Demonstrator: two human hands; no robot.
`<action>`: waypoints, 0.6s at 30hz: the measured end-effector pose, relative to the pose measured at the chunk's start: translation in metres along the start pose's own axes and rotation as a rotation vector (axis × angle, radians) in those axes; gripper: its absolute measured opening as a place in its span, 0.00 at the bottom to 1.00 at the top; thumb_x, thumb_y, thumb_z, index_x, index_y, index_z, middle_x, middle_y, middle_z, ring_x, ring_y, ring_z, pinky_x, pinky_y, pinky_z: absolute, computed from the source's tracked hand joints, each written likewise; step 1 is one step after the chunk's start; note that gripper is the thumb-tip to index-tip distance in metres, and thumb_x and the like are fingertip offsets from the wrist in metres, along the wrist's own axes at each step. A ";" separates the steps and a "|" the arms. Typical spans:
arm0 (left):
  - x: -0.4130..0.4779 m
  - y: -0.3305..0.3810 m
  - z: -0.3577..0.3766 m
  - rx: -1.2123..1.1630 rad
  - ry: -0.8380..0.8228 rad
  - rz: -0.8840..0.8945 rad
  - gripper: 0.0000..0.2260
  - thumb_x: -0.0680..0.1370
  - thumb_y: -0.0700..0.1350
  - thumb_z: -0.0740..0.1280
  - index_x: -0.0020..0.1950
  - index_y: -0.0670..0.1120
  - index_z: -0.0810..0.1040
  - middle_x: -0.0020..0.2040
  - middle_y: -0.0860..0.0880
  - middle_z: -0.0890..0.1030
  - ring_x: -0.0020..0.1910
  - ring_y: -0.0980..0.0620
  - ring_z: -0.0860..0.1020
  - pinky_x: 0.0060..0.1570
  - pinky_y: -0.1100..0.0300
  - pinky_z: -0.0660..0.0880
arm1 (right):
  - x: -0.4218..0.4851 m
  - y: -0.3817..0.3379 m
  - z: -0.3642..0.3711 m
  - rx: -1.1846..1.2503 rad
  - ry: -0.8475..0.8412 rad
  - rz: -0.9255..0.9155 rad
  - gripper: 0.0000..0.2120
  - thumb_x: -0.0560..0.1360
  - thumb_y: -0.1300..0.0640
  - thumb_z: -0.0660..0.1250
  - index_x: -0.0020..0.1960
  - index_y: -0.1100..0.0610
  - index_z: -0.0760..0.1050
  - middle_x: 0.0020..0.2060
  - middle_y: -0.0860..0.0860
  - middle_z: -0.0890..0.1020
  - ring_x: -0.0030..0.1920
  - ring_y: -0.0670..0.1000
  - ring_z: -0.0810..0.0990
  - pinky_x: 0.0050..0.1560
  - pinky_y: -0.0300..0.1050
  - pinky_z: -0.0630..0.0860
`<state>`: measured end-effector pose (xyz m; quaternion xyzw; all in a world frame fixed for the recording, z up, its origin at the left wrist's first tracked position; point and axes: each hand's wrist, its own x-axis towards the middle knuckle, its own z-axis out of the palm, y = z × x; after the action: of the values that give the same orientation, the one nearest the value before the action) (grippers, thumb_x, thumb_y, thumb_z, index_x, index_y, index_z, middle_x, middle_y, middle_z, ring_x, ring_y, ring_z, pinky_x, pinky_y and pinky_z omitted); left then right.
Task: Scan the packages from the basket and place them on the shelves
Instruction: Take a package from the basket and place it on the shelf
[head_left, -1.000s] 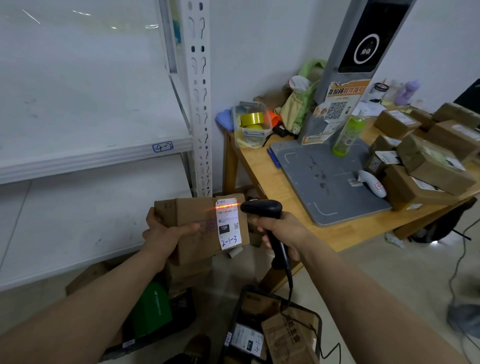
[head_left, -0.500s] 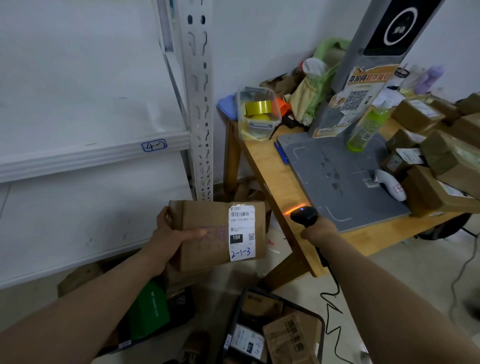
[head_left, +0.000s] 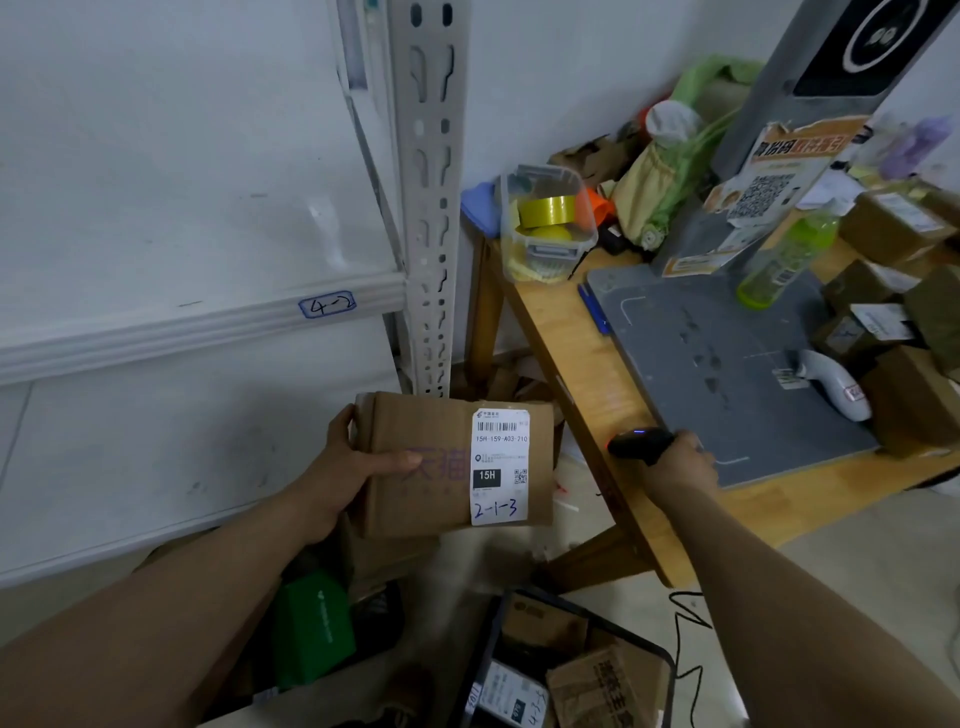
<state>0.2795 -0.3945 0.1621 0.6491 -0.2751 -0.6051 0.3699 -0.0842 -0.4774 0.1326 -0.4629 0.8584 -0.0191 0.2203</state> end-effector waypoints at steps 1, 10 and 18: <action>-0.003 0.001 -0.001 -0.009 0.001 0.000 0.73 0.37 0.62 0.85 0.78 0.58 0.54 0.60 0.51 0.75 0.57 0.43 0.79 0.57 0.43 0.79 | -0.007 -0.003 -0.002 -0.063 0.061 -0.057 0.27 0.77 0.59 0.67 0.73 0.57 0.62 0.65 0.62 0.73 0.67 0.63 0.72 0.68 0.61 0.71; -0.080 -0.007 -0.021 -0.247 0.059 0.086 0.49 0.67 0.43 0.81 0.80 0.56 0.55 0.60 0.49 0.77 0.50 0.49 0.78 0.42 0.53 0.76 | -0.140 -0.055 -0.017 0.418 -0.362 -0.344 0.10 0.83 0.50 0.58 0.54 0.52 0.77 0.53 0.54 0.83 0.51 0.52 0.80 0.56 0.52 0.78; -0.216 -0.059 -0.076 -0.472 0.109 0.182 0.54 0.50 0.51 0.87 0.73 0.54 0.70 0.62 0.42 0.82 0.58 0.37 0.82 0.54 0.35 0.79 | -0.265 -0.026 -0.043 0.686 -0.701 -0.282 0.28 0.77 0.30 0.61 0.58 0.53 0.81 0.49 0.54 0.85 0.48 0.54 0.81 0.46 0.48 0.79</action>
<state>0.3245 -0.1758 0.2391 0.5489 -0.1631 -0.5810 0.5784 0.0450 -0.2871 0.2729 -0.4540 0.6065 -0.1730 0.6294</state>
